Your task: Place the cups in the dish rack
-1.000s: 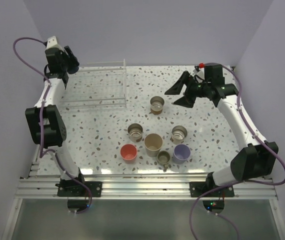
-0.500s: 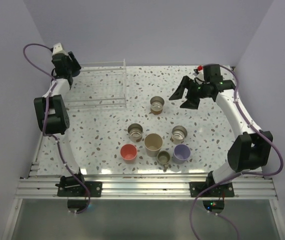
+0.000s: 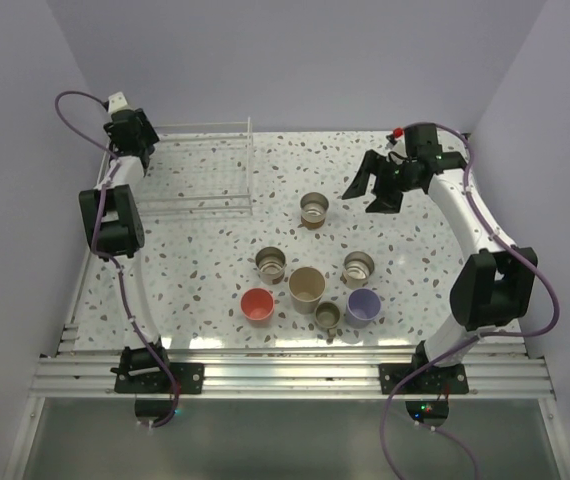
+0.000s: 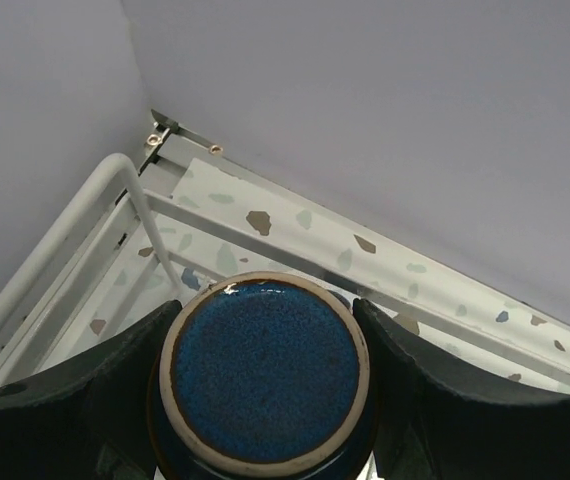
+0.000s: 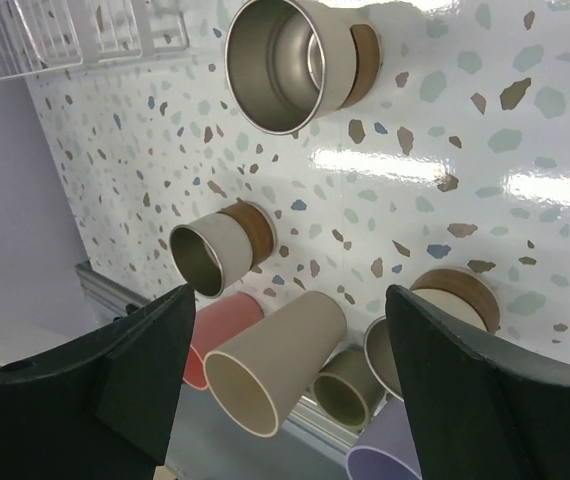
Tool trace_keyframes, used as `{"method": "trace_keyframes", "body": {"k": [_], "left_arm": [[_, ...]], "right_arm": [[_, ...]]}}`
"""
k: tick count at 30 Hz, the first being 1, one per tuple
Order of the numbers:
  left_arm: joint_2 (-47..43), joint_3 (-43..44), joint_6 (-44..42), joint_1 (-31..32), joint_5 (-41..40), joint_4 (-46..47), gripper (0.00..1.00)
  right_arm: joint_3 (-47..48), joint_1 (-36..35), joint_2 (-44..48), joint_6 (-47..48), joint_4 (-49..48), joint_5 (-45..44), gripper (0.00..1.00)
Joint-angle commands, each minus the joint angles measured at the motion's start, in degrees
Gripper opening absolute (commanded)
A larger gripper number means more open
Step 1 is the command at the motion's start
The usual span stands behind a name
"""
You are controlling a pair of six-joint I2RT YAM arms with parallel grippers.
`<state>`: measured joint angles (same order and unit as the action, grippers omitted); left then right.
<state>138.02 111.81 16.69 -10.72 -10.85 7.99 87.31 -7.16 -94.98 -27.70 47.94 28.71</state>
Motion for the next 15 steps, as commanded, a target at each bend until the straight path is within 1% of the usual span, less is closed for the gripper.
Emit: {"method": "trace_keyframes", "body": {"k": [1, 6, 9, 13, 14, 15], "left_arm": [[0.23, 3.77, -0.34, -0.88, -3.12, 3.35, 0.00], [-0.38, 0.96, 0.19, -0.79, -4.53, 4.58, 0.00], [-1.96, -2.46, 0.45, -0.79, -5.49, 6.68, 0.00], [-3.10, -5.54, 1.33, -0.88, -6.37, 7.22, 0.00], [-3.71, -7.99, 1.76, -0.79, -6.72, 8.17, 0.00], [-4.85, -9.40, 2.12, -0.79, -7.68, 9.05, 0.05]], "right_arm": [[3.13, 0.48, -0.38, 1.60, 0.92, -1.37, 0.80], [3.04, 0.92, -0.29, 2.13, 1.28, -2.78, 0.80], [2.78, 1.27, 0.14, 2.48, 1.54, -3.13, 0.80], [2.17, 1.44, 0.50, 2.74, 1.54, -3.13, 0.81], [1.99, 1.36, 0.76, 2.83, 1.63, -3.05, 0.81], [1.90, 1.44, 0.85, 2.83, 1.71, -3.13, 0.81]]}}
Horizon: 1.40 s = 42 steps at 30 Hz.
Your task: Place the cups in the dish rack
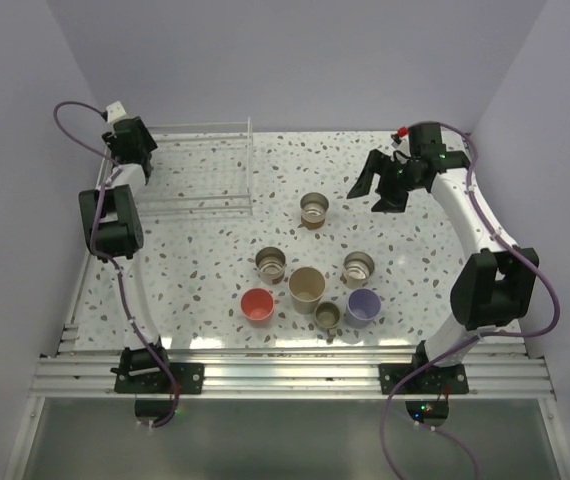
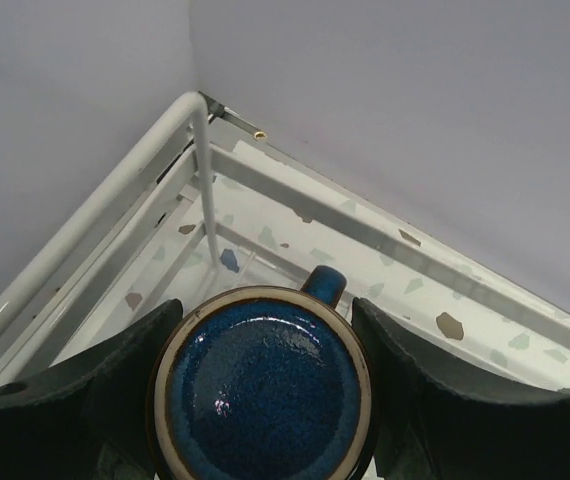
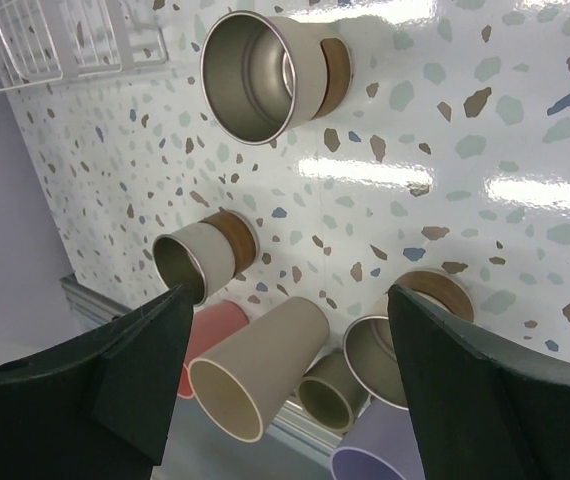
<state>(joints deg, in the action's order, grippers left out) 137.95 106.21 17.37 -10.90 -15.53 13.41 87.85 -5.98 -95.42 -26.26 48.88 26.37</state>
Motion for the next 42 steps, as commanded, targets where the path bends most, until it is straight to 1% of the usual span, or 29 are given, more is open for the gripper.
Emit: {"method": "trace_keyframes", "body": {"k": [1, 2, 3, 5, 6, 8, 9, 11, 12, 15, 17, 22, 27, 30, 32, 33, 34, 35, 36, 37, 38, 40, 42], "left_arm": [[-5.32, -5.21, 2.23, -0.70, -3.54, 4.60, 0.10], [-5.76, -7.23, 2.32, -0.62, -3.89, 6.09, 0.16], [-6.11, -7.60, 2.50, -0.71, -4.33, 6.45, 0.26], [-6.20, -7.60, 2.50, -0.62, -4.42, 5.67, 0.34], [-6.20, -7.60, 2.50, -0.71, -4.33, 5.58, 0.43], [-6.46, -7.69, 2.41, -0.62, -4.16, 5.31, 0.51], [-6.73, -7.78, 2.32, -0.71, -3.90, 5.40, 0.62], [-6.99, -7.69, 2.24, -0.62, -3.54, 5.31, 0.75], [-7.34, -7.60, 2.23, -0.62, -3.54, 5.22, 0.83], [-8.31, -7.60, 2.32, -0.71, -3.02, 5.22, 0.97], [-8.75, -7.08, 2.41, -0.79, -2.93, 5.05, 1.00], [-10.33, -4.53, 1.53, -0.79, -3.80, 1.98, 1.00], [-15.25, -5.93, 2.58, -0.88, -6.61, 0.13, 1.00], [-19.55, -7.42, 5.21, -0.88, -4.61, -1.72, 1.00], [-22.45, -10.14, 7.50, -0.79, -2.41, -2.16, 0.96], [-25.94, -11.63, 8.64, -0.97, 0.21, -1.72, 0.94], [-27.89, -13.30, 11.43, -0.88, 1.54, -0.24, 0.93], [-31.74, -17.23, 12.94, -0.88, 2.86, 0.91, 0.91], [-33.69, -19.27, 15.48, -0.88, 5.66, 3.01, 0.90], [-35.45, -22.86, 16.98, -0.79, 6.64, 3.64, 0.90], [-38.86, -24.37, 18.13, -0.88, 7.70, 4.08, 0.90], [-41.87, -28.40, 19.98, -0.97, 10.51, 5.30, 0.90], [-45.83, -30.62, 19.90, -0.79, 13.05, 6.19, 0.90]], "right_arm": [[1.09, 0.26, 1.55, 1.39, 0.86, -0.79, 0.82], [0.92, 0.35, 1.90, 1.39, 0.86, -0.97, 0.83], [0.83, 0.27, 2.07, 1.56, 0.95, -1.06, 0.84], [0.22, 0.35, 2.51, 1.65, 1.30, -1.23, 0.85], [0.13, 0.27, 2.95, 1.56, 1.22, -1.06, 0.86], [-0.49, 0.35, 3.48, 1.65, 1.21, -0.97, 0.86], [-0.75, 0.44, 3.83, 1.65, 1.21, -0.88, 0.87], [-1.19, 0.44, 4.27, 1.56, 1.21, -0.71, 0.87], [-1.37, 0.35, 4.80, 1.56, 1.30, -0.71, 0.87], [-1.98, 0.35, 5.68, 1.56, 1.39, -0.79, 0.88], [-2.60, 0.35, 6.82, 1.56, 1.39, -1.06, 0.89], [-2.95, 0.35, 8.31, 0.95, 1.83, -1.67, 0.89], [-5.32, 0.26, 10.86, -0.37, -0.18, -1.41, 0.89], [-6.81, 0.27, 11.66, -0.63, -0.72, -0.79, 0.90], [-7.43, 0.18, 11.83, -0.37, -0.46, -0.88, 0.90], [-7.70, -0.08, 12.18, -0.20, -0.46, -0.97, 0.90], [-7.78, -0.35, 12.36, -0.11, -0.46, -1.06, 0.90], [-7.61, -0.79, 12.36, 0.15, -0.37, -1.41, 0.90], [-6.57, -2.09, 12.36, 0.24, -0.11, -1.84, 0.90], [-5.77, -2.89, 12.10, 0.59, 0.16, -2.11, 0.90], [-4.72, -3.94, 11.66, 0.77, 0.42, -2.46, 0.91], [-0.77, -7.46, 10.26, 2.08, 1.65, -3.95, 0.91], [2.31, -11.75, 9.03, 3.05, 3.93, -5.71, 0.91]]}}
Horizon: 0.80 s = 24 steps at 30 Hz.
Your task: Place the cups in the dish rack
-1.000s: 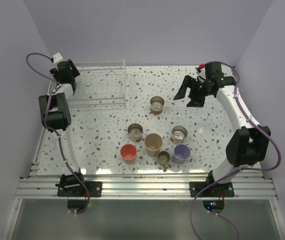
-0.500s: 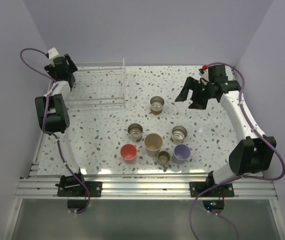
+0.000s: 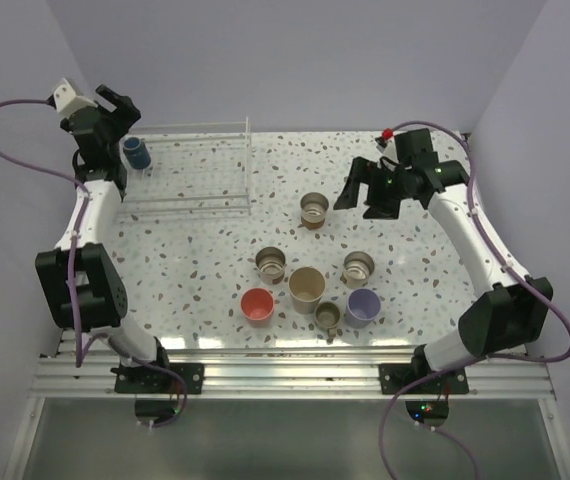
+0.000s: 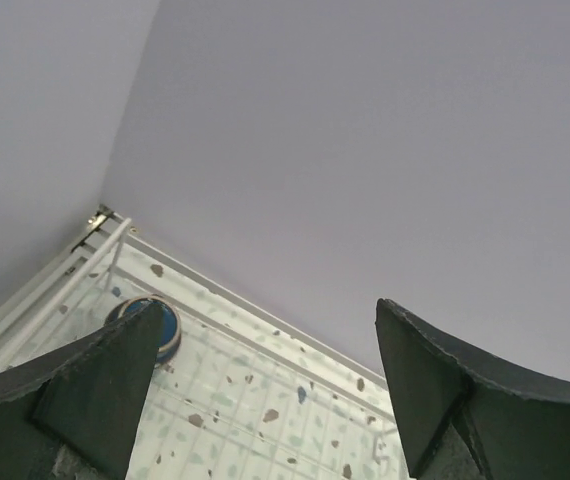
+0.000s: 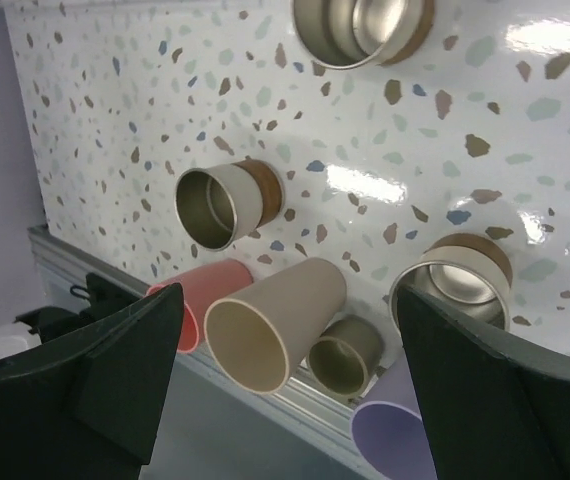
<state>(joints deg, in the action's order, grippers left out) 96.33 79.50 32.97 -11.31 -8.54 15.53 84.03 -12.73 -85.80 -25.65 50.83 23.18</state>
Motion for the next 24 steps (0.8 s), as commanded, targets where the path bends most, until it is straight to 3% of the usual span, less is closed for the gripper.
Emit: {"method": "trace_keyframes", "body": {"k": [1, 7, 12, 19, 22, 24], "left_arm": [[-5.27, -5.31, 3.42, -0.47, 6.77, 3.81, 0.89], [-13.79, -8.39, -1.14, -0.47, 10.73, -3.91, 0.89], [-20.39, -12.70, -1.42, -0.38, 9.59, -9.99, 0.91], [-25.58, -24.20, 3.23, 1.38, 12.49, -5.43, 0.90], [-25.32, -25.01, 6.65, 1.73, 14.94, -5.69, 0.88], [-23.57, -24.58, 6.58, 2.95, 17.92, -5.77, 0.92]], "right_arm": [[8.41, -6.07, -1.73, 3.06, 2.43, -3.31, 0.91], [11.41, -8.36, -4.28, 2.18, 1.90, -4.89, 0.91], [21.15, -8.36, -14.71, 3.50, 6.64, -9.90, 0.89], [32.41, -8.45, -28.88, 1.48, 8.58, -12.98, 0.87], [36.72, -8.36, -34.49, 0.61, 9.20, -13.16, 0.85], [39.26, -8.36, -37.06, 0.51, 9.55, -13.60, 0.84]]}}
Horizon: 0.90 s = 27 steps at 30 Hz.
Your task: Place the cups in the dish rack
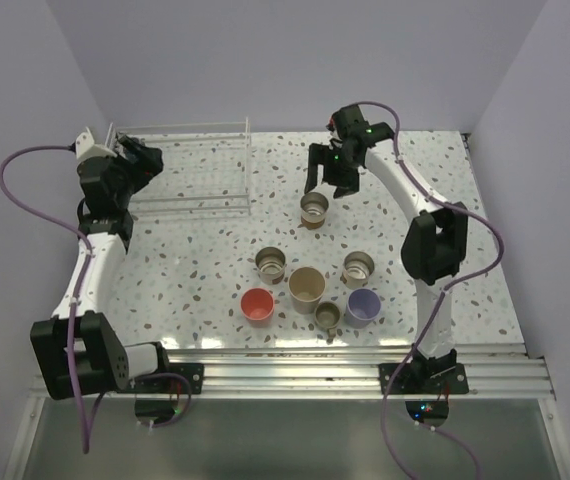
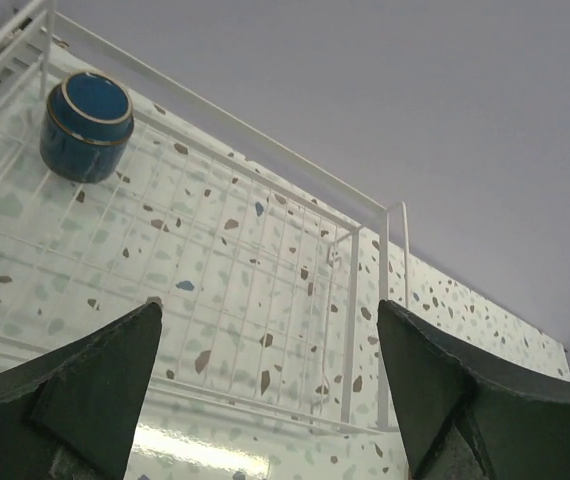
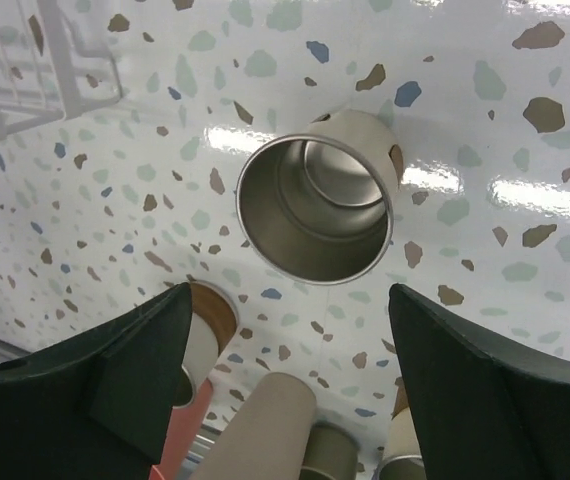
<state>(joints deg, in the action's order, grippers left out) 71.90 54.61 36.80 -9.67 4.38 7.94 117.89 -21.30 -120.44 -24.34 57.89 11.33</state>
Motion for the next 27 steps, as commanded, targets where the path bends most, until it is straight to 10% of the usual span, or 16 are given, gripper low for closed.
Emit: {"method": "trace_keyframes", "body": {"k": [1, 27], "left_arm": [[1.75, 1.63, 2.49, 1.84, 5.54, 0.16, 0.93], [2.37, 1.20, 1.00, 12.30, 7.92, -5.13, 0.88]], "right_arm": [[6.21, 0.21, -3.56, -0.89, 2.67, -2.10, 0.81], [1.65, 0.03, -8.41, -2.03, 0.65, -9.05, 0.32]]}}
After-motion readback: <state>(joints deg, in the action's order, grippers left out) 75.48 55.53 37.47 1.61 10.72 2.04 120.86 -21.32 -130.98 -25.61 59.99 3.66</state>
